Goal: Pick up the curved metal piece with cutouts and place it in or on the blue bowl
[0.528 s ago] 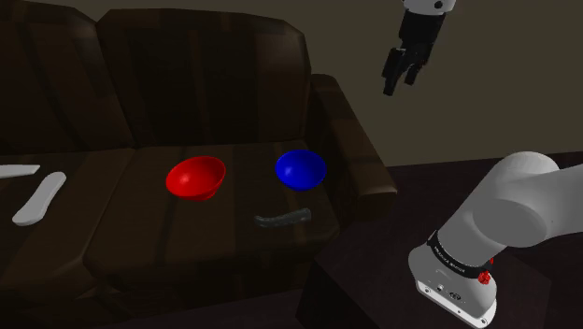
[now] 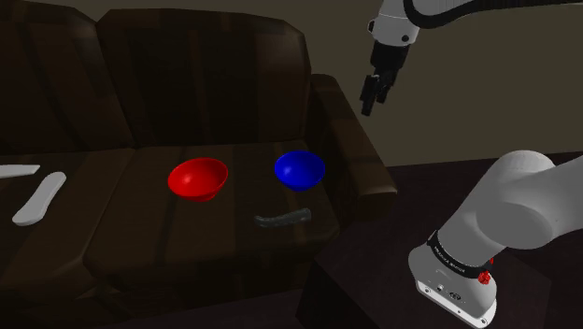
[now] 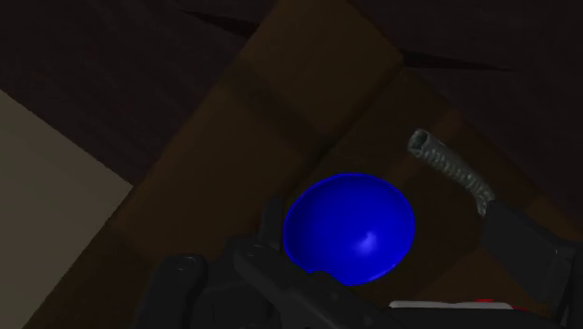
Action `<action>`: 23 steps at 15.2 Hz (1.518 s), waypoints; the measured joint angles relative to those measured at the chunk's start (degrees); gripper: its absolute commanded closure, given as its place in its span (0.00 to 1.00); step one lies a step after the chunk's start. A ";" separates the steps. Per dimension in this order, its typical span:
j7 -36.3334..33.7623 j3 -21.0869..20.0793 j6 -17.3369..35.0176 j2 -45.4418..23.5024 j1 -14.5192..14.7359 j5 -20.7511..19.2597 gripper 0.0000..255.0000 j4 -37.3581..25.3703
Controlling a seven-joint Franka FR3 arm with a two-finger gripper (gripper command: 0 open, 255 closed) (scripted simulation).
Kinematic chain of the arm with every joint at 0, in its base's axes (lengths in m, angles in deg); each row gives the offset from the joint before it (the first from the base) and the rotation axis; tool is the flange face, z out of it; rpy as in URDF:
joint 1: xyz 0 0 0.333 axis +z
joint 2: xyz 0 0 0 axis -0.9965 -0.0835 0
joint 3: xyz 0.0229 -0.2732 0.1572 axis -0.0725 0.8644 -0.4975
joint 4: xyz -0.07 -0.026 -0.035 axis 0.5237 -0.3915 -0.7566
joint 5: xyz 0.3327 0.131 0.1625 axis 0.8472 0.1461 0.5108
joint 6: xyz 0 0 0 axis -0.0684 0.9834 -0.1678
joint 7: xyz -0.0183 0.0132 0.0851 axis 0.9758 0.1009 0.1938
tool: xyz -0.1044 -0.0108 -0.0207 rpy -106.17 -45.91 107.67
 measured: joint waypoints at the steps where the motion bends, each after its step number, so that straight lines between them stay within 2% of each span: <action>1: 1.20 0.16 1.89 -1.25 0.72 0.28 0.00 0.80; 11: 15.54 2.06 19.64 -17.24 7.40 3.67 0.00 4.14; 18: 26.16 1.31 30.01 -30.16 12.12 8.14 0.00 2.92; 23: 34.00 -0.71 36.47 -40.12 14.82 12.01 0.00 0.46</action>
